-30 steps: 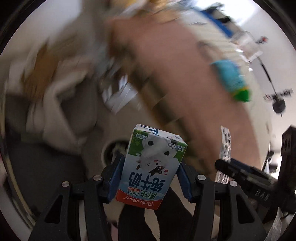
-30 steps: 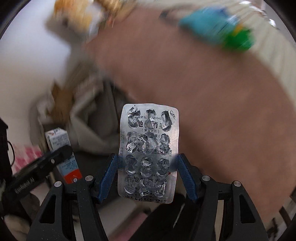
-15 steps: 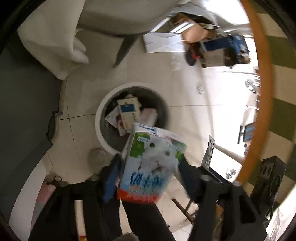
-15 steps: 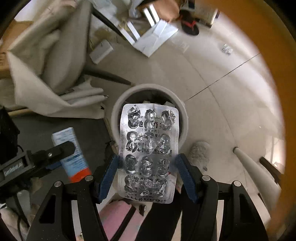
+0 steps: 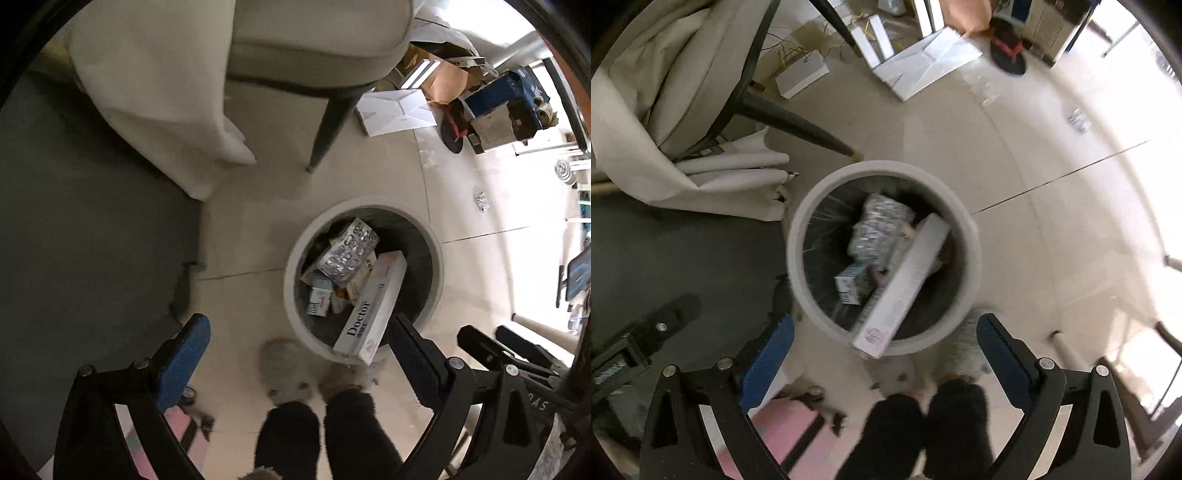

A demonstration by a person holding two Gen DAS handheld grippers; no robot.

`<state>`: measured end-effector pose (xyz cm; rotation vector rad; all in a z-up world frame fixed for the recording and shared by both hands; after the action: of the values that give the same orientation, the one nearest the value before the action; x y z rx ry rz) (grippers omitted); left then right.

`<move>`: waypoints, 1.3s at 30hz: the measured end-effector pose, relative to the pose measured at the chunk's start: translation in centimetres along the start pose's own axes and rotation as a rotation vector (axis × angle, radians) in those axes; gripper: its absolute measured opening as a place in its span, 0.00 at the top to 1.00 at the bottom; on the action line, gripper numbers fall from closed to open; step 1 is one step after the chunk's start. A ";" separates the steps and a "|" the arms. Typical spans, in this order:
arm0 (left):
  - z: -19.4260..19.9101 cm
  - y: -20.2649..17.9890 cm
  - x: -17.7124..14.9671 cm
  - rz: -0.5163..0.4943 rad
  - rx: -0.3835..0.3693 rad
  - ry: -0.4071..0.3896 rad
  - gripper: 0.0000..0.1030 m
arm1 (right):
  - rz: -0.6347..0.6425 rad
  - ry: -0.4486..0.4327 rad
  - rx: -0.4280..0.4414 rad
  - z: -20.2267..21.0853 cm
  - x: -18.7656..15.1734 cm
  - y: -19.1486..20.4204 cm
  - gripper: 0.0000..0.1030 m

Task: Collect trash
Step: 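Open both tools to drop the carton and blister pack into the wastebasket, then move both tools back over the table toward the rice bag and plastic bag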

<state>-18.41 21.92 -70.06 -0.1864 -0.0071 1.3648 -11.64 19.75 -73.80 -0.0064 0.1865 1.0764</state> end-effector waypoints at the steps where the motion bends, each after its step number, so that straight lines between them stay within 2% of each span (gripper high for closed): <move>1: 0.6 -0.1 -0.1 -0.005 0.014 -0.008 0.05 | 0.007 -0.013 -0.028 0.5 -0.1 0.0 0.03; 4: 2.7 -0.5 -0.9 -0.031 0.055 -0.040 0.05 | 0.011 -0.042 -0.097 2.5 -1.0 -0.2 0.03; 9: 5.9 -1.6 -2.5 -0.064 0.092 -0.069 0.05 | 0.011 -0.068 -0.130 5.9 -2.5 -0.2 0.03; 14: 9.6 -2.2 -4.3 -0.072 0.090 -0.086 0.05 | 0.015 -0.098 -0.146 10.4 -4.6 0.2 0.03; 35: 29.1 -4.4 -13.2 -0.166 0.065 -0.155 0.05 | 0.022 -0.221 -0.085 34.0 -14.6 2.9 0.03; 39: 33.0 -4.6 -14.3 -0.169 0.062 -0.202 0.05 | 0.008 -0.251 -0.048 37.9 -16.2 3.4 0.03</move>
<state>-20.60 11.41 -35.45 0.0055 -0.1465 1.2088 -16.43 10.78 -33.70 0.0860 -0.0653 1.0798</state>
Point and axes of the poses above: each gripper's, at about its wrist camera, not at the fingertips, and z roughly against the way its jaws point, y to its left, x to its top, the point moved 1 cm from there along -z, roughly the way its jaws point, and after that the axes turned 3 degrees about -x, right-handed, at the moved point
